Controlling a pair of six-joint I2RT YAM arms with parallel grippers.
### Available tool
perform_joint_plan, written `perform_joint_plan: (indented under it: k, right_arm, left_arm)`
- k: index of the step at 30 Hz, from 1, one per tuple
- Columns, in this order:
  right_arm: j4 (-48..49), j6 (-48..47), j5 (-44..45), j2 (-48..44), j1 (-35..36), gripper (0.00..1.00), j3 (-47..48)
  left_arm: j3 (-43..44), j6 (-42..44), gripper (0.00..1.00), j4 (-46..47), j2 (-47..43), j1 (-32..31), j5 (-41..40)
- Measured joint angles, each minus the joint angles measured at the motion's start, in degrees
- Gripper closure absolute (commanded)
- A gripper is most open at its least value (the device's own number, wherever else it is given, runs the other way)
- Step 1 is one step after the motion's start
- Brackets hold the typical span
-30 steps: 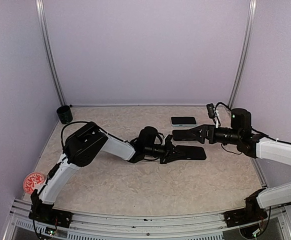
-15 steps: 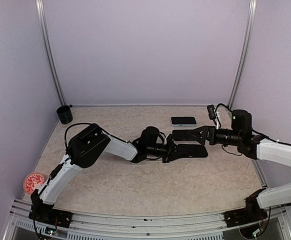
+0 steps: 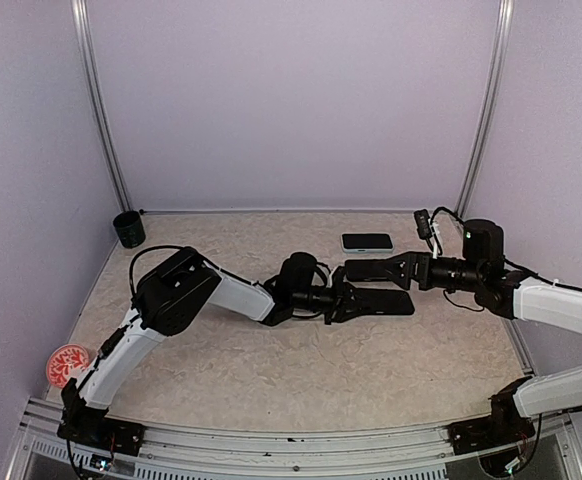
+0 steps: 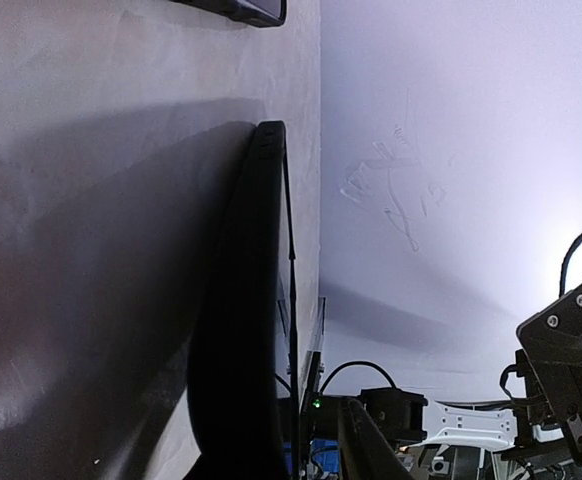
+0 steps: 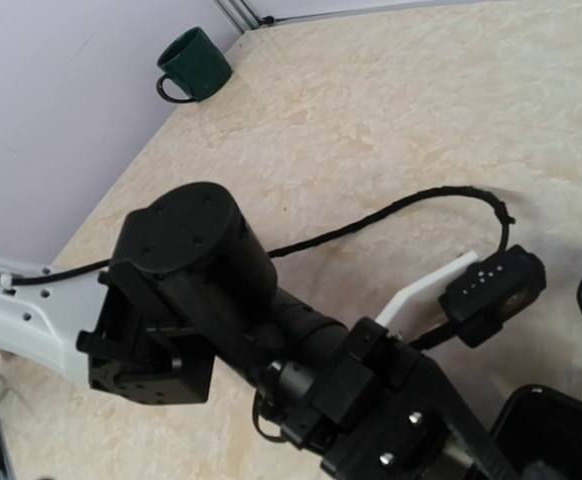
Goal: Put the phone into the phone case
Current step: Place the phone with the phone case at the center of the board.
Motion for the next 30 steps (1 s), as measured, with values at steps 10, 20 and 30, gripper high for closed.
perform_joint_plan:
  k: [10, 20, 30]
  right_arm:
    - [0.02, 0.20, -0.02, 0.02, 0.00, 0.00, 0.00]
    - [0.09, 0.39, -0.24, 0.24, 0.00, 0.00, 0.00]
    - [0.46, 0.44, -0.37, 0.31, 0.00, 0.00, -0.07]
  left_arm:
    - [-2.67, 0.90, 0.58, 1.14, -1.07, 0.00, -0.81]
    - [-6.14, 1.77, 0.56, 0.31, -3.41, 0.09, -1.55]
    - [-8.55, 3.21, 0.56, -1.55, -5.46, 1.09, -2.23]
